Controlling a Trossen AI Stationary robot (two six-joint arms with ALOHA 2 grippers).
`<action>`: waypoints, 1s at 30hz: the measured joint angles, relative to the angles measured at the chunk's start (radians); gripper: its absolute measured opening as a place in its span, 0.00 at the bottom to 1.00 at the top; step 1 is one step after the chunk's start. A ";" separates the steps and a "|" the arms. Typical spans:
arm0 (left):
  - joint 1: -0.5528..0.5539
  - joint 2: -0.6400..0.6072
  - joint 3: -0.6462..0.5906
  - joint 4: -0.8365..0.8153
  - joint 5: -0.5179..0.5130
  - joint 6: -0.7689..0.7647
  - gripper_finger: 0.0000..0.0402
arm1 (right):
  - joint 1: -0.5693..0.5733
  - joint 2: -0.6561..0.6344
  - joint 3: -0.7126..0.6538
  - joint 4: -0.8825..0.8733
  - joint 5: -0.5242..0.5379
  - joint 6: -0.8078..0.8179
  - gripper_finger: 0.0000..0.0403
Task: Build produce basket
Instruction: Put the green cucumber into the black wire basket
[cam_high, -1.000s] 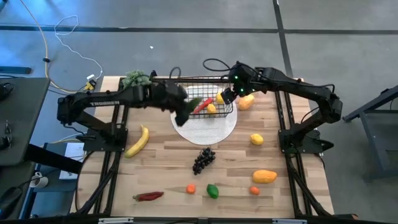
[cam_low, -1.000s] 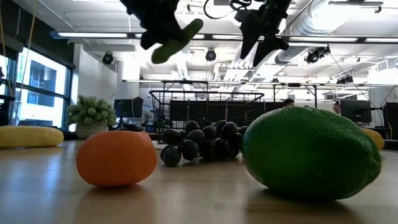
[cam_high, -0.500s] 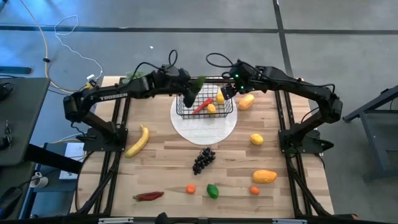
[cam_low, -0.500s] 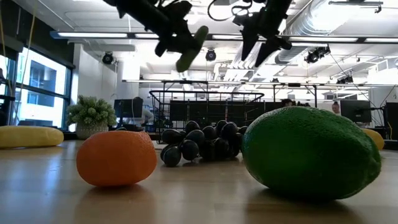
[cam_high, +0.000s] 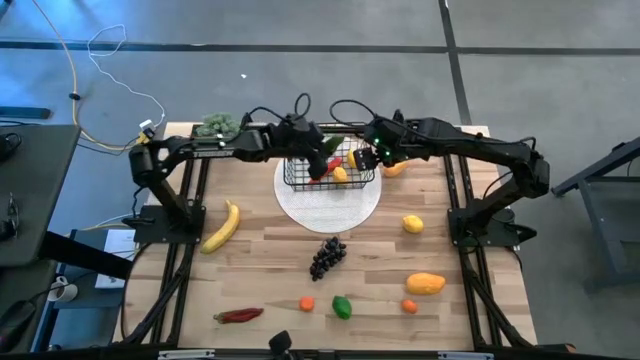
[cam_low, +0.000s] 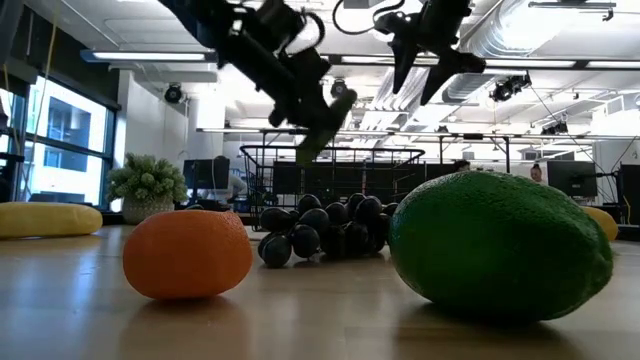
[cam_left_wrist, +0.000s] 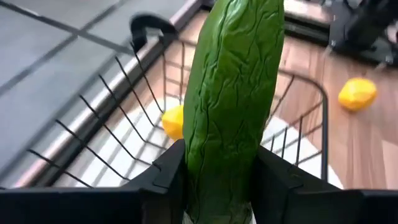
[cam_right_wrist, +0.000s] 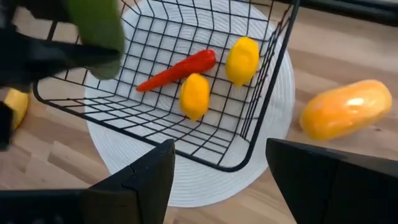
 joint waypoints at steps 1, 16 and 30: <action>0.000 0.015 0.000 -0.001 0.008 0.000 0.30 | 0.007 0.000 0.000 -0.006 0.011 0.010 0.58; 0.000 0.120 -0.001 -0.048 0.049 0.089 0.35 | 0.035 0.000 0.000 -0.054 0.036 0.113 0.58; 0.003 0.120 -0.001 -0.058 0.054 0.084 0.51 | 0.041 0.000 0.000 -0.054 0.025 0.135 0.58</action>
